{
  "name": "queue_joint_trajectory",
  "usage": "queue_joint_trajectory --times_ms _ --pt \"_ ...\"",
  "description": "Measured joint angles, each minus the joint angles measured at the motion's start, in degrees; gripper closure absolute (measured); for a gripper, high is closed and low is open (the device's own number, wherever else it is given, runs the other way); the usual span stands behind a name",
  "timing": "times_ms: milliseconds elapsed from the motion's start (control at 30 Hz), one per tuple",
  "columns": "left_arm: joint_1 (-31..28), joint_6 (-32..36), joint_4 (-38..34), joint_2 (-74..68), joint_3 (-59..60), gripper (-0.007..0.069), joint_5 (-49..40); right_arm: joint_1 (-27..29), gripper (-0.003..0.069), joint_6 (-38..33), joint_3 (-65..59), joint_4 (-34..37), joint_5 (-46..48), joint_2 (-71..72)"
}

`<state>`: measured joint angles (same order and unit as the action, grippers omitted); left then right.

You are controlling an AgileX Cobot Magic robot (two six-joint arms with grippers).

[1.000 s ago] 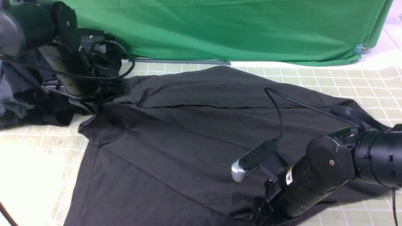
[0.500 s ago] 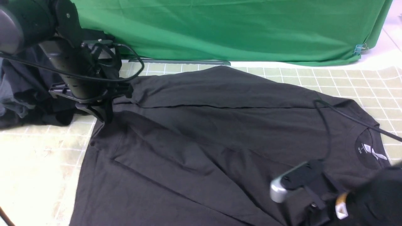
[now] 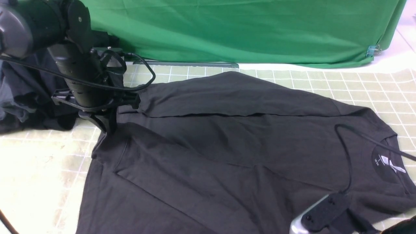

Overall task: Fold a long-sleeved shirt over a green coffee tablecloth.
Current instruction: 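Fold the left side of the black T-shirt inward over its body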

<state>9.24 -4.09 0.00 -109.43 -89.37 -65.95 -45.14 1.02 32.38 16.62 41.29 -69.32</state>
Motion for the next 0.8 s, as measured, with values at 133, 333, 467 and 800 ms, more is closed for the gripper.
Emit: queue_joint_trajectory --times_ms 133,333,467,800 --pt "0.00 0.53 1.44 0.00 0.00 0.0613 -1.96 -0.10 0.0246 7.97 2.39 -9.11 1.16 3.77" --pt "0.00 0.99 1.29 0.00 0.05 0.0613 -2.26 6.81 0.0255 13.78 2.89 -20.51 1.04 4.93" --pt "0.04 1.38 0.00 0.00 0.05 0.0613 -1.64 12.92 0.0223 10.74 3.44 -21.04 -0.42 -0.53" --pt "0.04 1.73 -0.76 0.00 0.05 0.0613 -1.69 20.50 0.0199 3.63 7.86 -15.44 -5.63 -12.43"
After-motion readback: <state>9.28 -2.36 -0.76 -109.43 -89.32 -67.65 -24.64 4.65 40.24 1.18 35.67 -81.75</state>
